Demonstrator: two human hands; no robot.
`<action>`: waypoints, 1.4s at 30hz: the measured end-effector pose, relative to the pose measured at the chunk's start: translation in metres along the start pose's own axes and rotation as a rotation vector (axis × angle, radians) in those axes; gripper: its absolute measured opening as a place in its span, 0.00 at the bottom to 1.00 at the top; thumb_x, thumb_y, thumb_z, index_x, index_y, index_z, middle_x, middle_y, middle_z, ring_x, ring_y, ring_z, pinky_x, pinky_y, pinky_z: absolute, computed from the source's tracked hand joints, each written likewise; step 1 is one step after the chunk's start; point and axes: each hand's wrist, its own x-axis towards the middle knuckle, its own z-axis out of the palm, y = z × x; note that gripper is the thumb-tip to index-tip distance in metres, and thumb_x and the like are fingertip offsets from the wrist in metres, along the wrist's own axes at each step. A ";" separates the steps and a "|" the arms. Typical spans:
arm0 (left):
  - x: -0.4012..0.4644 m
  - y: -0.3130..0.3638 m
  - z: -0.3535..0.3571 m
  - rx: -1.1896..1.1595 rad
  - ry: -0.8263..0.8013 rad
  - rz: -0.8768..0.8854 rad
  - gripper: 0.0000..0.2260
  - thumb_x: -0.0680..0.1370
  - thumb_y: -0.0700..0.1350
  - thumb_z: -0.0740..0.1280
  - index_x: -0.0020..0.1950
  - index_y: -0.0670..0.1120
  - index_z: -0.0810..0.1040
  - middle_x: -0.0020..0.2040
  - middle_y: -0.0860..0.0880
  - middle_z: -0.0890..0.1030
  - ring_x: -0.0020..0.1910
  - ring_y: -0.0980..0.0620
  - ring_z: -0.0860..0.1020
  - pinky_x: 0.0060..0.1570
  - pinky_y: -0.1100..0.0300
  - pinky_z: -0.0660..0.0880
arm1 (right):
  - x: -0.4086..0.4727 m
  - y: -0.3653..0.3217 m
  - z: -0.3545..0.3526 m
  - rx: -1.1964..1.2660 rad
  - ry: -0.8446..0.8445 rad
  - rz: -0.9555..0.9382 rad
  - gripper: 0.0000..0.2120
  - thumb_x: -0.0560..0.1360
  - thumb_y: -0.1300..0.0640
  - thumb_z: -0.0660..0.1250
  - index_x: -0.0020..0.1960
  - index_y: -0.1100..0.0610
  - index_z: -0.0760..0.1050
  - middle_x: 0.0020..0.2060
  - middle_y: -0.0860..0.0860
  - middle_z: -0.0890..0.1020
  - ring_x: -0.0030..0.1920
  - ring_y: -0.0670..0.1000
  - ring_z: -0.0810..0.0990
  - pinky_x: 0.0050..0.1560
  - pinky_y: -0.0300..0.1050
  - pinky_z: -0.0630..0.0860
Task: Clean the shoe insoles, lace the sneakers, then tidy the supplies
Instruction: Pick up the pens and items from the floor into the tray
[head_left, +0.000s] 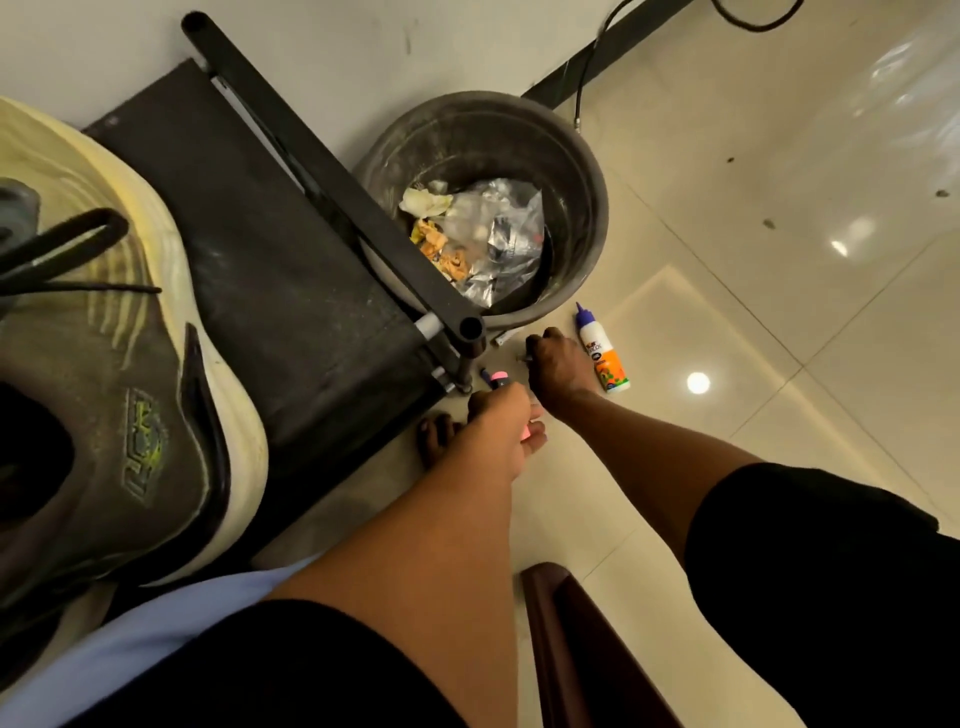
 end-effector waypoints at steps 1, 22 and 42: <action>0.004 0.000 -0.003 0.002 -0.012 0.003 0.12 0.85 0.44 0.57 0.62 0.40 0.75 0.68 0.39 0.78 0.62 0.42 0.80 0.56 0.48 0.76 | -0.004 0.000 -0.005 0.030 0.000 0.023 0.09 0.77 0.61 0.65 0.57 0.58 0.78 0.51 0.57 0.79 0.48 0.60 0.80 0.44 0.53 0.81; -0.271 0.051 -0.045 0.594 -0.323 0.613 0.12 0.82 0.38 0.67 0.64 0.38 0.77 0.58 0.38 0.82 0.53 0.42 0.84 0.50 0.49 0.84 | -0.172 -0.055 -0.283 0.614 0.397 -0.135 0.05 0.70 0.55 0.76 0.40 0.51 0.80 0.33 0.47 0.83 0.33 0.47 0.83 0.37 0.49 0.82; -0.485 -0.067 -0.474 0.170 0.534 1.097 0.15 0.69 0.36 0.80 0.53 0.38 0.81 0.43 0.38 0.85 0.39 0.41 0.86 0.42 0.47 0.84 | -0.353 -0.481 -0.317 0.625 -0.016 -0.987 0.05 0.71 0.61 0.76 0.45 0.59 0.81 0.31 0.53 0.84 0.29 0.51 0.85 0.36 0.53 0.84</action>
